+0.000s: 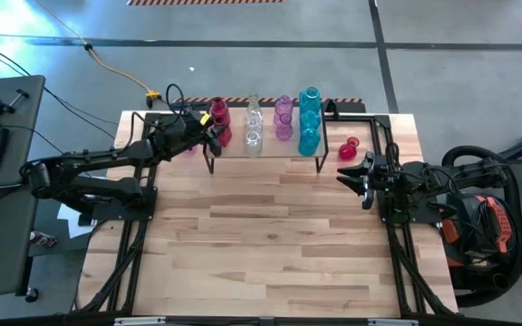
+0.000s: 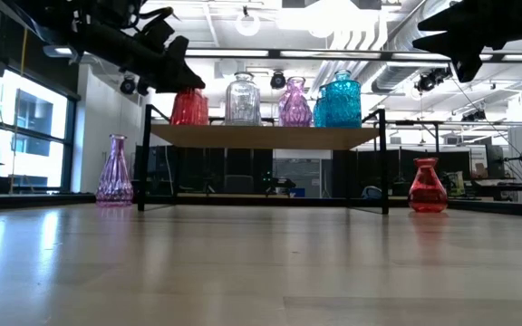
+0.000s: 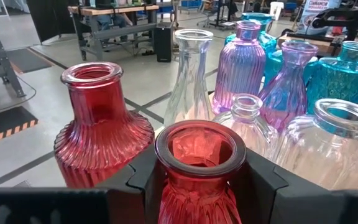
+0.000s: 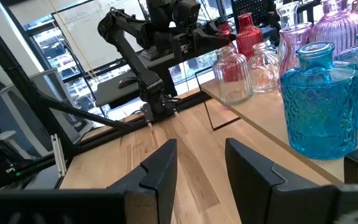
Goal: Sort vases onto shelf
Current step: Put the bottom red vase on the shelf aligned with the other red vase
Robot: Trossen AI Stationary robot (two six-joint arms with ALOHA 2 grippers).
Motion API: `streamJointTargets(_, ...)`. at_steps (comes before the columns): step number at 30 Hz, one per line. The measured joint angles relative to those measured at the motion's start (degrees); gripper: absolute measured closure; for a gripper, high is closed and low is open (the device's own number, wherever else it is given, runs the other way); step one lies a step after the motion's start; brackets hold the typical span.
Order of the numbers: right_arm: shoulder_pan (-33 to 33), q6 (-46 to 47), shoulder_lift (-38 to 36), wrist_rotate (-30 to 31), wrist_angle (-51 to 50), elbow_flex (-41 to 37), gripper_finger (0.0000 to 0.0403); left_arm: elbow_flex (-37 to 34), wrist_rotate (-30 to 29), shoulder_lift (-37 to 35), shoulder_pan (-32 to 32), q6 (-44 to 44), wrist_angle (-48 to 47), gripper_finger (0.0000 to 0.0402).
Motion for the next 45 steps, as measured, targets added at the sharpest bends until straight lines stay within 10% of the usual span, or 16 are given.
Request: streamJointTargets(45, 0.0, 0.0, 0.0, 0.0, 0.0, 0.0, 0.0284, -0.2, 2.6, -0.4, 1.6, -4.6, -0.7, 0.0206)
